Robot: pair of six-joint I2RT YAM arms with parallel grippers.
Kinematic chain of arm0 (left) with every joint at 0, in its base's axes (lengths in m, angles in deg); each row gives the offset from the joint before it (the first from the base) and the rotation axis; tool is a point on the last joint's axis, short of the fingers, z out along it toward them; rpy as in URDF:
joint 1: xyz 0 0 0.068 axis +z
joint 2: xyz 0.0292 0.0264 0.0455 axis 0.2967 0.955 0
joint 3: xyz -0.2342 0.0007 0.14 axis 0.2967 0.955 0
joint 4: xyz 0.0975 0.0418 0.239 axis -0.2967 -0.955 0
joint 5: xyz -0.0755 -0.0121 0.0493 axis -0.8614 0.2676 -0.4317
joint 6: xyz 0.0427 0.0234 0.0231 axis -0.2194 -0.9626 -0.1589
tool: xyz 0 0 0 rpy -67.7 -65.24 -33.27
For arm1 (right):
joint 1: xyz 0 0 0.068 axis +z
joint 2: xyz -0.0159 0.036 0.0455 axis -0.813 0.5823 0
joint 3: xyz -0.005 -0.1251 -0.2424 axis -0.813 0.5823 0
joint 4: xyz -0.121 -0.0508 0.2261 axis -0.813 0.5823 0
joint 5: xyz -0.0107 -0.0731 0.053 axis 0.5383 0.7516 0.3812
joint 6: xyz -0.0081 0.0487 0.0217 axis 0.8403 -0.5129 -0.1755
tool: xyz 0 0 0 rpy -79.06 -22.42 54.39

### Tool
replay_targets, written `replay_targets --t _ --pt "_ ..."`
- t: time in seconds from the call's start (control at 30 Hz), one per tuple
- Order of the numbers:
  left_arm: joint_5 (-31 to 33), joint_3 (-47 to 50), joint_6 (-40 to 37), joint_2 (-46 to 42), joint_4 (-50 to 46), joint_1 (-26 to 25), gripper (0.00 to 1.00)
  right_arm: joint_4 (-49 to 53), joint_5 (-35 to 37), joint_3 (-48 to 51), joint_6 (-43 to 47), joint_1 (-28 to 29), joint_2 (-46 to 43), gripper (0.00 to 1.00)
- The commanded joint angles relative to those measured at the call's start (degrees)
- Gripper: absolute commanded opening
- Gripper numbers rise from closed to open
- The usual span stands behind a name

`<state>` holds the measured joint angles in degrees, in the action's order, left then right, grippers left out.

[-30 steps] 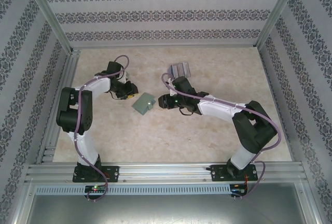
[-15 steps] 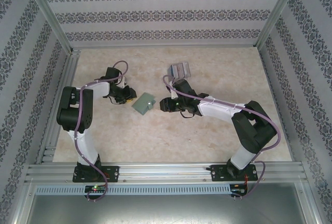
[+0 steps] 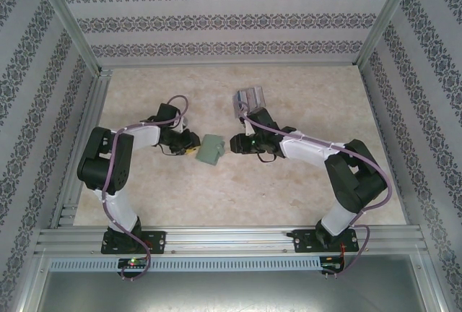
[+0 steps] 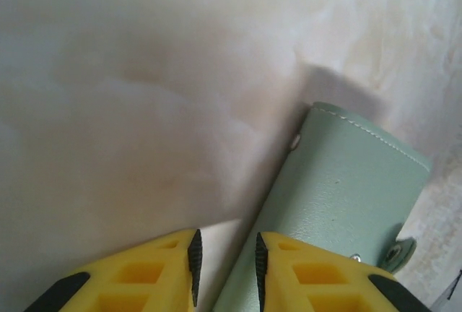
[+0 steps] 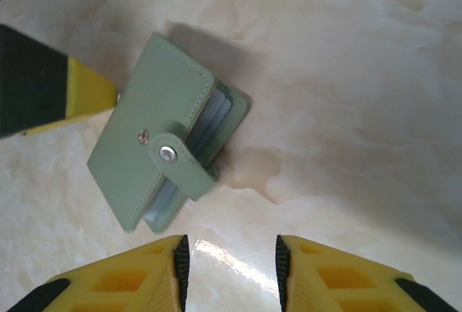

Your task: Put the credit cards into the card holder

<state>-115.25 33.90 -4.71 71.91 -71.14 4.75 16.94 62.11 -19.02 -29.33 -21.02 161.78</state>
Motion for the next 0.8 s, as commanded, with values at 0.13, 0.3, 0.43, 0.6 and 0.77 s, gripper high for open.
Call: replay_targets --t 0.13,0.3,0.43,0.6,0.77 --pt "-1.62 3.41 8.44 -3.17 2.33 -5.43 0.29 3.53 0.8 -0.81 2.14 -3.57 -3.17 0.4" --pt "-1.16 3.41 10.47 -4.41 3.33 -7.82 0.3 4.44 0.43 -0.3 2.4 -5.45 -3.53 0.4" --pt "-0.5 1.98 9.63 -6.6 1.01 -8.12 0.31 4.89 0.08 0.2 2.83 -6.42 -3.62 0.4" --pt "4.04 -2.51 4.36 -6.92 -7.14 -6.98 0.31 7.19 0.03 -0.84 4.46 -6.79 -3.45 0.4" --pt "3.5 -4.71 3.54 -5.36 -6.76 -5.3 0.3 11.21 0.23 -3.99 6.93 -6.73 -2.77 0.4"
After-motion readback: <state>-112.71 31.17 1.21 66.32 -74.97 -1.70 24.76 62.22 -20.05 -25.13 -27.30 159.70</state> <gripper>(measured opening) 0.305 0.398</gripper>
